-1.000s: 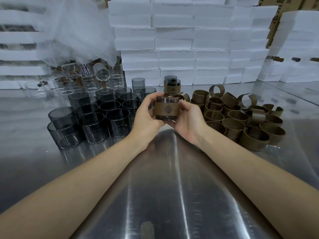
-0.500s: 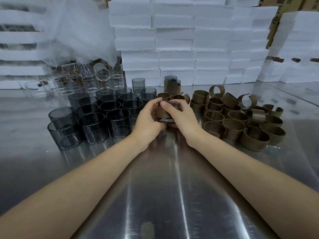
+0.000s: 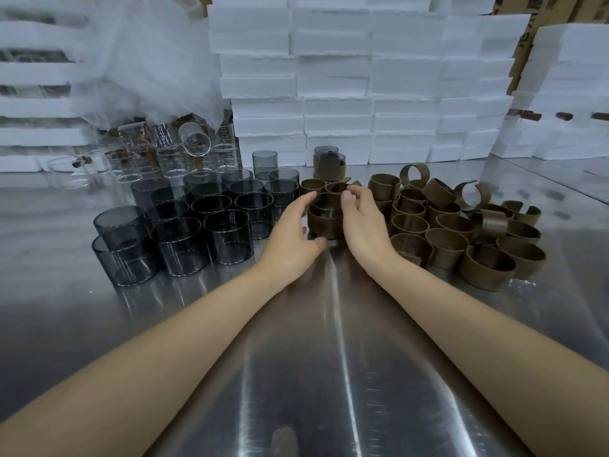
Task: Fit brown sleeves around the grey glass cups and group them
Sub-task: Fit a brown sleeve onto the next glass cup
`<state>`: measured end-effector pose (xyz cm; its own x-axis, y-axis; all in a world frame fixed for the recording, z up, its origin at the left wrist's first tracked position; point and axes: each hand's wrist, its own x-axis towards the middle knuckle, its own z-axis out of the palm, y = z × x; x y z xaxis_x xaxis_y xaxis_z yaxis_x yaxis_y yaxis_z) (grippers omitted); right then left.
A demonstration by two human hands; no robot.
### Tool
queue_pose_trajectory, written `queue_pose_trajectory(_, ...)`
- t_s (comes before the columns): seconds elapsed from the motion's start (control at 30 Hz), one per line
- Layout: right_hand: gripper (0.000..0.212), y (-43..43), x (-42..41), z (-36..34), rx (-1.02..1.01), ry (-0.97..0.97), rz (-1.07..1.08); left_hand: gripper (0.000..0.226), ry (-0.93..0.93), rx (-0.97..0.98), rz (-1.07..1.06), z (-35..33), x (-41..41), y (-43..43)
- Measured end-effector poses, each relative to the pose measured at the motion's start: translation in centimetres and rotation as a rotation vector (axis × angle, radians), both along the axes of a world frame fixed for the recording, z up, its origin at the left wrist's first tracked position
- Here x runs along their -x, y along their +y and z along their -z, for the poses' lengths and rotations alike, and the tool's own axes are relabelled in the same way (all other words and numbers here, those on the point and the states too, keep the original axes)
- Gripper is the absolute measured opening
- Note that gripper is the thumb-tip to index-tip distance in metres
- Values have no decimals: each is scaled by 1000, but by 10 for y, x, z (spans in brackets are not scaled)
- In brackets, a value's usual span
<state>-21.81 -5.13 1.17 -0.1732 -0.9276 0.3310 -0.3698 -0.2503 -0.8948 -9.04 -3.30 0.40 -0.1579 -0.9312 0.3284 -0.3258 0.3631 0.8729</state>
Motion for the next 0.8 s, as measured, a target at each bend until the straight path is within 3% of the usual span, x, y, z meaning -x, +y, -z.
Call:
queue_pose_trajectory(0.17,35,-16,3,-17,193,306,108,41,-308,120,-96,5,4,1)
queue_pose_trajectory(0.3,31,-72,-2,-43,-75,650,18,30,-351,214,-149,8,5,-1)
queue_pose_trajectory(0.4,41,-100,-8,-50,-175,882,-120,32,-363,261,-155,9,2,-1)
queue_pose_trajectory(0.53,36,-116,-13,-54,-256,1159,-217,30,-363,301,-186,10,1,-2)
queue_pose_trajectory(0.63,27,-113,-9,-57,-305,1305,-211,29,-384,353,-240,7,1,0)
queue_pose_trajectory(0.8,13,-97,7,-68,-352,1458,-117,36,-357,279,-177,0,3,8)
